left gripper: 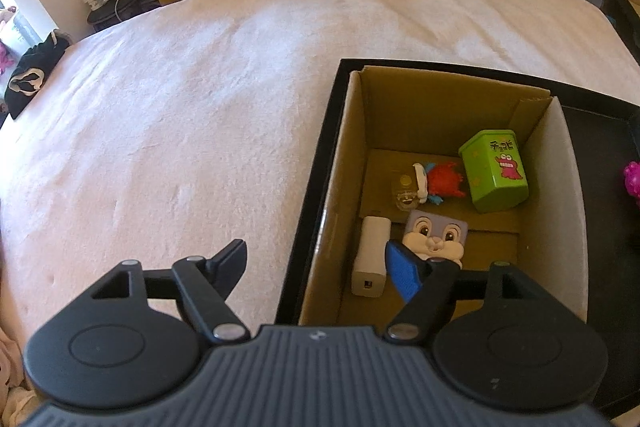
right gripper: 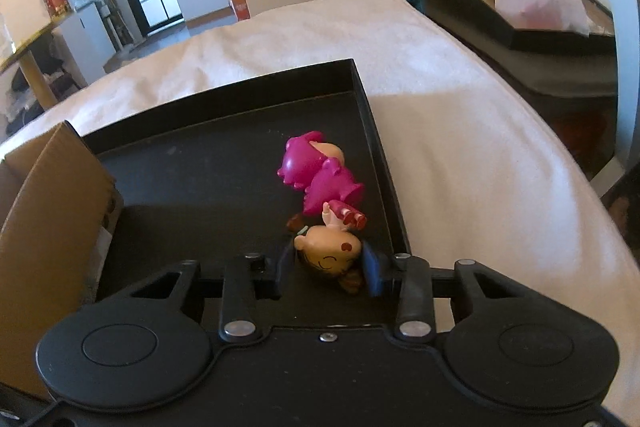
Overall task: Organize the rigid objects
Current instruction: 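Move the right gripper to the doll-head figurine and grasp it, then carry the doll-head figurine into the box and open the right gripper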
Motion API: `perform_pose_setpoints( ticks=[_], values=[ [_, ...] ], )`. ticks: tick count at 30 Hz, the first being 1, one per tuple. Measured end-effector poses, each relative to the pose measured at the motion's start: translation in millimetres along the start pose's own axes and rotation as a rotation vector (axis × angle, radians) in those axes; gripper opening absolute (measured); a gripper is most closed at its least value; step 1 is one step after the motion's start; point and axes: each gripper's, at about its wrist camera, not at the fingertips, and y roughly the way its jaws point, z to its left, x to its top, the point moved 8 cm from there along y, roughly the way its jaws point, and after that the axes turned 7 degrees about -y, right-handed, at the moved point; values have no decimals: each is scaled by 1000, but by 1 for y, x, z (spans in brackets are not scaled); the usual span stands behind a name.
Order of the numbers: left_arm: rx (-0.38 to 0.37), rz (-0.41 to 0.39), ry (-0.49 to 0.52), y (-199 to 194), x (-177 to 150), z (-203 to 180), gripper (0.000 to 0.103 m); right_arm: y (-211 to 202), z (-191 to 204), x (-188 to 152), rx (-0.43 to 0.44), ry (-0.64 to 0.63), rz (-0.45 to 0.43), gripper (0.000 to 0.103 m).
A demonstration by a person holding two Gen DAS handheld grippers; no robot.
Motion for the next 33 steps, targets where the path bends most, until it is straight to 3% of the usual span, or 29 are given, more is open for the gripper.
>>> perform_pose_setpoints(
  ticks=[11,26,33],
  values=[
    [-23,3,-6,-8,-4,5,75,-25,14,-5,39,-28,-11,35],
    [-138,15,-44,-16,-13,9,74,-68,47,17,83,-23,-44,35],
    [-202,19,-93,-16,-18,14,63,-84,77,22,112,-36,-51,36]
  ],
)
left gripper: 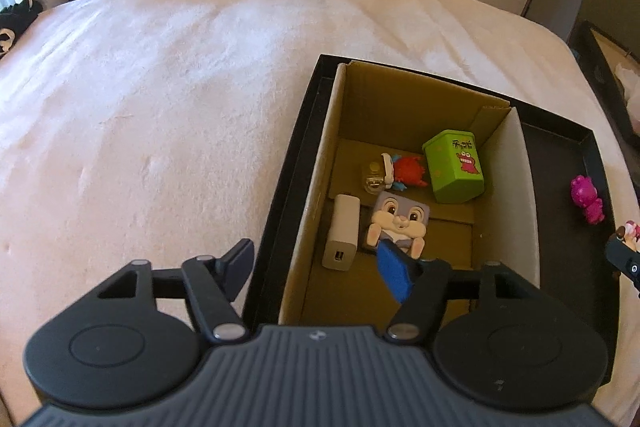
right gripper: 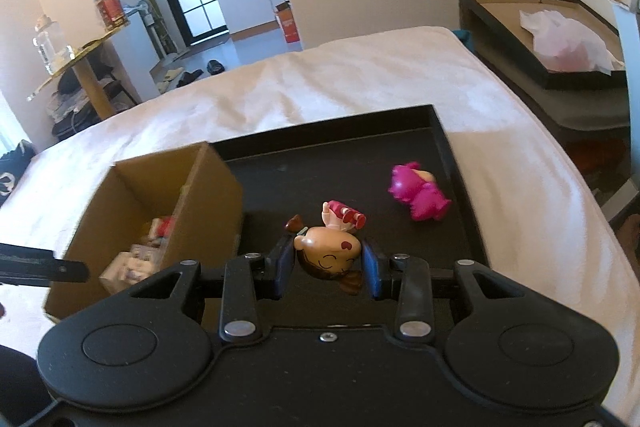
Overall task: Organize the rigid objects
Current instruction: 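Carry the doll-head figurine into the box and open the right gripper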
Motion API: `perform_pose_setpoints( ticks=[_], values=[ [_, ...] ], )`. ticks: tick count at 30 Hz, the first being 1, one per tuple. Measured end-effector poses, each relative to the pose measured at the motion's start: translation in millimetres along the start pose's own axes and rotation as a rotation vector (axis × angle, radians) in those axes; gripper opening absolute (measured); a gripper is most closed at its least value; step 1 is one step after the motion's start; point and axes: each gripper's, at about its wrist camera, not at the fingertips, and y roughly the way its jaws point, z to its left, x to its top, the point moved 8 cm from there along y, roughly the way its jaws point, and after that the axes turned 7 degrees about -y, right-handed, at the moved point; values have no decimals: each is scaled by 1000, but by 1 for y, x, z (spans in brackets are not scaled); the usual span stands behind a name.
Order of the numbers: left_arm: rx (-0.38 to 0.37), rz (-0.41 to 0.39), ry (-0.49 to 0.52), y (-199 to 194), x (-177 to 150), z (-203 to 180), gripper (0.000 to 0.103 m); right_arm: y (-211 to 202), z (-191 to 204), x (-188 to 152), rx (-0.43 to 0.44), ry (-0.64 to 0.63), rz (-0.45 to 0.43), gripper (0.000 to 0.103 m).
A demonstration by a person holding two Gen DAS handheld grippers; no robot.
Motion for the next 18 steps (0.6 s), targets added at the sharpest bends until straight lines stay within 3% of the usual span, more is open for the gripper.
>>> perform_pose_setpoints(
  ticks=[5,8,18],
  values=[
    [-34,9,-15,-1,-2,1,40,-7,24,8,34,-19,-20,36],
    [-36,7,-19,-2,-3,2,32,-9,37,11,55,-28,-24,36],
    [-50,16,-60,1,-2,14,16,-8,77,24,105,-85,-26,36]
  ],
)
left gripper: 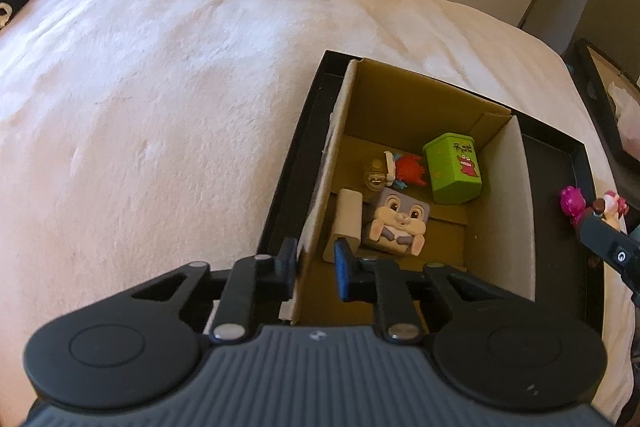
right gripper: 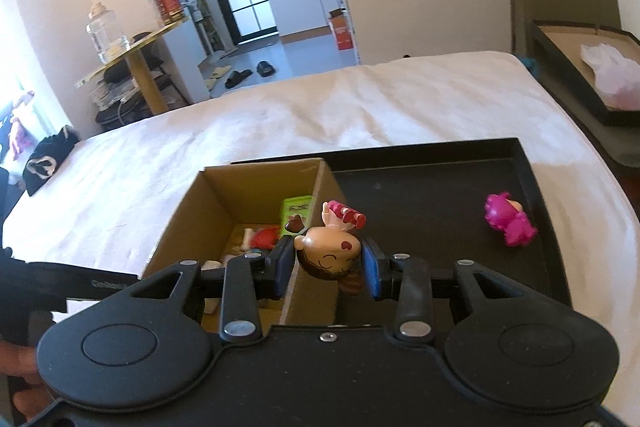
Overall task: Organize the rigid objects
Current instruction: 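Carry the doll-head figurine into the box and open the right gripper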
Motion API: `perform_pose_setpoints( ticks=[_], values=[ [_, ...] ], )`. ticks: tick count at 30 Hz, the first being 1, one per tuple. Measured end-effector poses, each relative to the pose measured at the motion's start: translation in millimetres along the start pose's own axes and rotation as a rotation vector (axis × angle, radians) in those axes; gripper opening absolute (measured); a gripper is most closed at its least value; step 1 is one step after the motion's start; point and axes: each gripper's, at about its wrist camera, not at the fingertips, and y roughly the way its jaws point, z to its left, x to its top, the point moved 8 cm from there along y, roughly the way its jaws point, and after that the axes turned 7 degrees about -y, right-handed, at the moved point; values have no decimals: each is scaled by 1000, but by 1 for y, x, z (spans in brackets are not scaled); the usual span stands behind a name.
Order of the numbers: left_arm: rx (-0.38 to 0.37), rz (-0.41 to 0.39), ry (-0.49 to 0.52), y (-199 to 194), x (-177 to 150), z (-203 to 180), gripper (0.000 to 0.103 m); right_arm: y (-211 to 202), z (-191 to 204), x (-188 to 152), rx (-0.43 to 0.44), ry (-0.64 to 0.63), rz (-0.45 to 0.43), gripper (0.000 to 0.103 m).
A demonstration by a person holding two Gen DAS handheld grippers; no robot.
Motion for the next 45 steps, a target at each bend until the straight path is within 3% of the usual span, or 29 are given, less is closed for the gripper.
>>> perform_pose_setpoints(
  ticks=[3,12,19,27,45],
  values=[
    [-11,8,-22,1,1,5,10,3,13,7,10,-24,0,36],
    [-70,37,-57,3,3,12,10,17,50,8,42,-110,41,36],
    [-106,48,-71,4,3,17,10,25,63,7,14,-191,77,36],
    [-131,61,-65,6,4,18,11,26,58,12,-45,-235,69,40],
    [-113,72,-64,8,6,17,12,-2,26,-12,-36,-134,101,46]
  ],
)
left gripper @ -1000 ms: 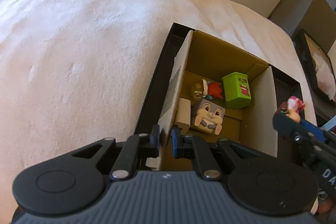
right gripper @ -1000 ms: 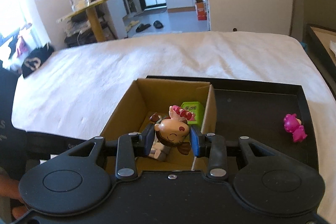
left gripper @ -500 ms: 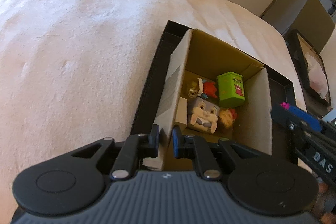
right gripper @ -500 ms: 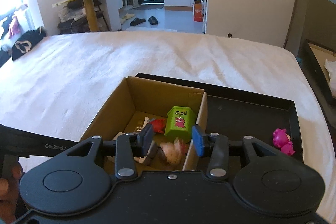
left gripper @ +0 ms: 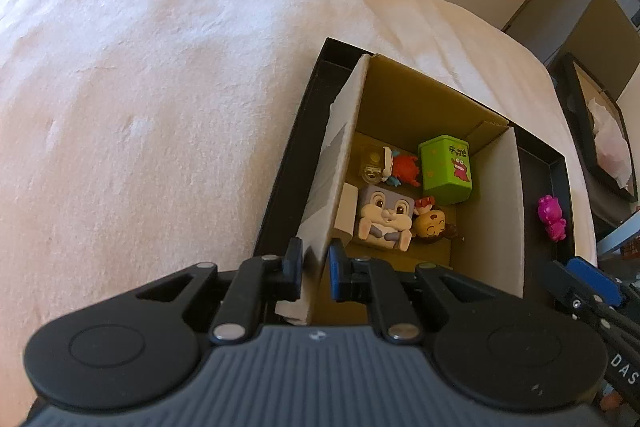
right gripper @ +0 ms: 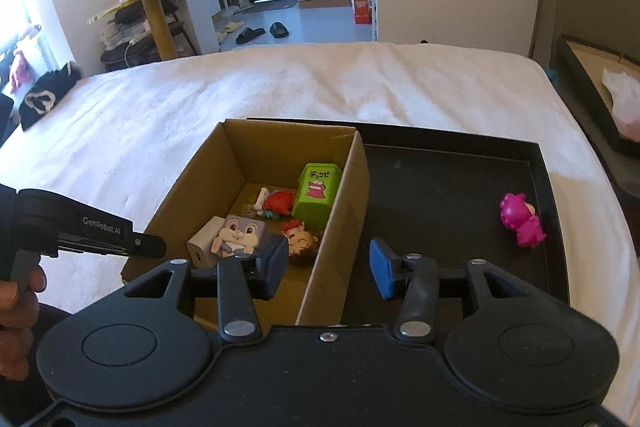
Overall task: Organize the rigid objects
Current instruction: 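Carry the doll-head figurine into the box and open the right gripper, then move the right gripper to the pink figurine and grasp it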
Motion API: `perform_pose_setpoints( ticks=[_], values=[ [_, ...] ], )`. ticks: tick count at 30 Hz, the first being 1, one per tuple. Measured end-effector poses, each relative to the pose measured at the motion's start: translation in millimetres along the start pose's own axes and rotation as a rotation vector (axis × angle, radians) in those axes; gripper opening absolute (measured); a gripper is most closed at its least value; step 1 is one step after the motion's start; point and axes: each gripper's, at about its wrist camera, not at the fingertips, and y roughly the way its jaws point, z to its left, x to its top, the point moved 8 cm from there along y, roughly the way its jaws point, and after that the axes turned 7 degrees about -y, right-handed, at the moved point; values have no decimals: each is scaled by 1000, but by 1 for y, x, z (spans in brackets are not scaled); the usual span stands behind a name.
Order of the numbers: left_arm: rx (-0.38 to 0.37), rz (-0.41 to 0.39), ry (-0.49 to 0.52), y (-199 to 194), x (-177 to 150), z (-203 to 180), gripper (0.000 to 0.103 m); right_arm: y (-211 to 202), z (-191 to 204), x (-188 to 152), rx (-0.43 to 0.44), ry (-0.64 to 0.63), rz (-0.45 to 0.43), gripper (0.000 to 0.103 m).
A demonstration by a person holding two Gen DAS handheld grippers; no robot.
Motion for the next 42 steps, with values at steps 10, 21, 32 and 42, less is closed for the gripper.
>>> perform_pose_setpoints(
  ticks=[10,21,32,42],
  values=[
    [55,-23,80,-4,4,-12,14,1,-23,-3,-9,23,-16,58],
    [133,-21,98,2,9,-21,24,13,-58,-11,-18,59,-13,63],
    [174,-46,92,8,21,-34,61,33,-115,-26,-71,122,-11,73],
    [210,-31,167,22,23,-51,69,58,-150,-36,-96,135,-25,74]
  ],
)
